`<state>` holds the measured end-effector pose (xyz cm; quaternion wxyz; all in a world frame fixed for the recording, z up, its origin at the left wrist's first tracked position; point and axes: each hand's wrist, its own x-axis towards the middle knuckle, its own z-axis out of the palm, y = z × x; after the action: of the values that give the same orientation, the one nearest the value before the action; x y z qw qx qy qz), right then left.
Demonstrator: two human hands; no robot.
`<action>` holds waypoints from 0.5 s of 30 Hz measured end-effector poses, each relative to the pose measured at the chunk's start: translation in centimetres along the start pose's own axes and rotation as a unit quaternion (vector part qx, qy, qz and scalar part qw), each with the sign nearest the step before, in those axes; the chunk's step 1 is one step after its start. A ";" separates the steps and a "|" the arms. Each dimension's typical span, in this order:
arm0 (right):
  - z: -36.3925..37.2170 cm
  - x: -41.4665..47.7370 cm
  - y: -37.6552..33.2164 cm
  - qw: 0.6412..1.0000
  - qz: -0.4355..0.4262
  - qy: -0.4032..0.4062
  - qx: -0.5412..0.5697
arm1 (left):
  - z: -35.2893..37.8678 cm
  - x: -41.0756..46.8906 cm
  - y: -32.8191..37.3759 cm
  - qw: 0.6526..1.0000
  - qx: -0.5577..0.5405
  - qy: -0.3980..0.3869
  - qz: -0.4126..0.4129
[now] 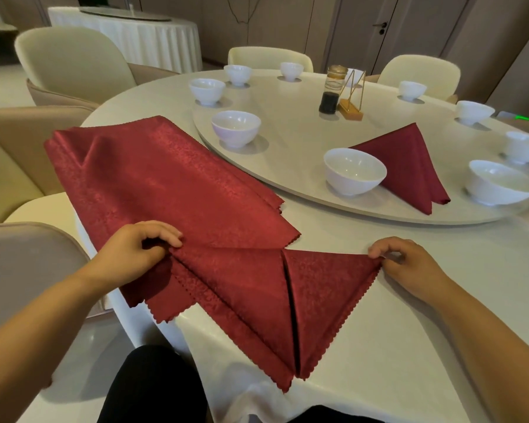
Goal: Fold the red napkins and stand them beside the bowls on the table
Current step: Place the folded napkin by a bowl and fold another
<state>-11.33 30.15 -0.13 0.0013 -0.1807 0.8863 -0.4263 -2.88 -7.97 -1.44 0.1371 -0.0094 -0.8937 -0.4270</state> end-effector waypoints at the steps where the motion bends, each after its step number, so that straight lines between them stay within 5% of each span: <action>1: 0.0 -0.2 0.0 1.000 0.001 0.005 -0.012 | -0.1 -0.1 0.8 1.000 -0.012 -0.001 -0.012; 6: 1.4 -1.4 -2.5 0.998 -0.041 0.013 -0.045 | 2.3 -0.8 6.1 0.996 0.079 0.012 0.050; 11: 5.5 -1.0 -5.5 0.966 -0.098 -0.060 -0.231 | 10.0 -2.1 10.3 0.963 0.259 0.016 0.070; 15: 7.6 -1.3 -6.0 0.957 -0.115 -0.080 -0.253 | 13.0 -2.8 9.7 0.954 0.288 0.004 0.079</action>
<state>-7.03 21.40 -0.60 -0.0222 -0.3095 0.9353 -0.1699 -2.00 8.44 -2.60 0.1710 -0.0387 -0.9746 -0.1390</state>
